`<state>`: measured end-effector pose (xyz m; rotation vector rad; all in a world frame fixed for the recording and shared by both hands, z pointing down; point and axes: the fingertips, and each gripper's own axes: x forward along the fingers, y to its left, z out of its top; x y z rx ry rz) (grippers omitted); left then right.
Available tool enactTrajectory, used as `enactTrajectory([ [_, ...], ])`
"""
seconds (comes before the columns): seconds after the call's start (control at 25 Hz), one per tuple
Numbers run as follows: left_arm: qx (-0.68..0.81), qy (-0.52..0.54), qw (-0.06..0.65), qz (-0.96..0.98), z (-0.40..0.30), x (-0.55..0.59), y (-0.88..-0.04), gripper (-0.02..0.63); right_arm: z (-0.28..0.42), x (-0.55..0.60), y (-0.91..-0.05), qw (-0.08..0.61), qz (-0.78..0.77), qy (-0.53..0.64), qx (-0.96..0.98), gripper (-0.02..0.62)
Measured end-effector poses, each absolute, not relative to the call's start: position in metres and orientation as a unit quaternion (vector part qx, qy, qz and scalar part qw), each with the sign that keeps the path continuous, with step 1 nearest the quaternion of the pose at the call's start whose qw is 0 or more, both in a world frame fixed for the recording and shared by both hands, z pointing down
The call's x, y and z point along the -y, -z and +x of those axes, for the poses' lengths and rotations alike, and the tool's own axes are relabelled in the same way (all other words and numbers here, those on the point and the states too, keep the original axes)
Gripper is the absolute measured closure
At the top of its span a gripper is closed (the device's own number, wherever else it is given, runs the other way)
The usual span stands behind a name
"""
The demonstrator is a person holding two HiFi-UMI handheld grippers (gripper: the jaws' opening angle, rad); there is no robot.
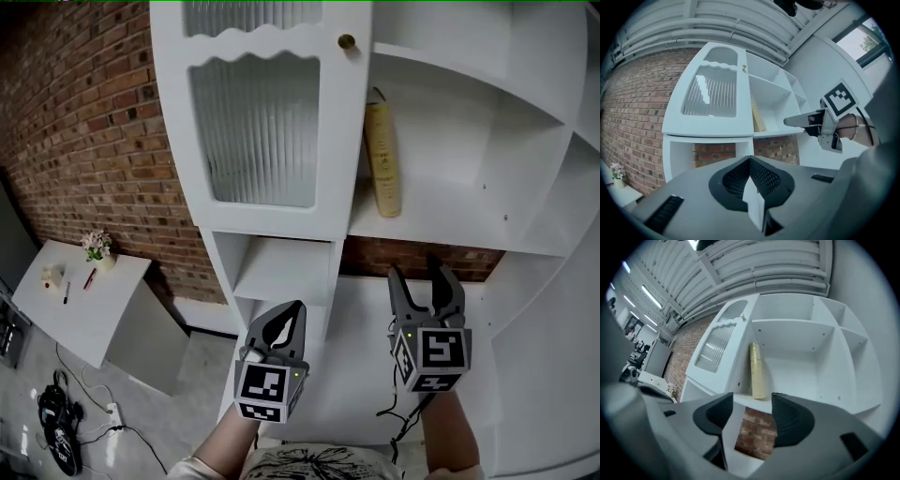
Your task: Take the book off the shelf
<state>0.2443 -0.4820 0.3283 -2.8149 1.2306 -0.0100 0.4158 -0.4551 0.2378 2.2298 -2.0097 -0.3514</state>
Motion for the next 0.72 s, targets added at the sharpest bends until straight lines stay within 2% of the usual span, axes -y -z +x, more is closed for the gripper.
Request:
enactTrajectory([
  [0.16,-0.410,-0.009,0.048,-0.911,0.247,0.487,-0.313,0.591,0.421,0.505,-0.196,0.080,0.730,0.135,0.666,0.293],
  [0.36,-0.422,-0.023,0.061,-0.904,0.246,0.496,-0.293,0.591,0.440,0.580,-0.180,0.117,0.737,0.099,0.658,0.219],
  [0.72,-0.450,-0.017,0.064,-0.890,0.228,0.510,-0.293,0.591,0.439,0.651,-0.152,0.139,0.744,0.074,0.649,0.232],
])
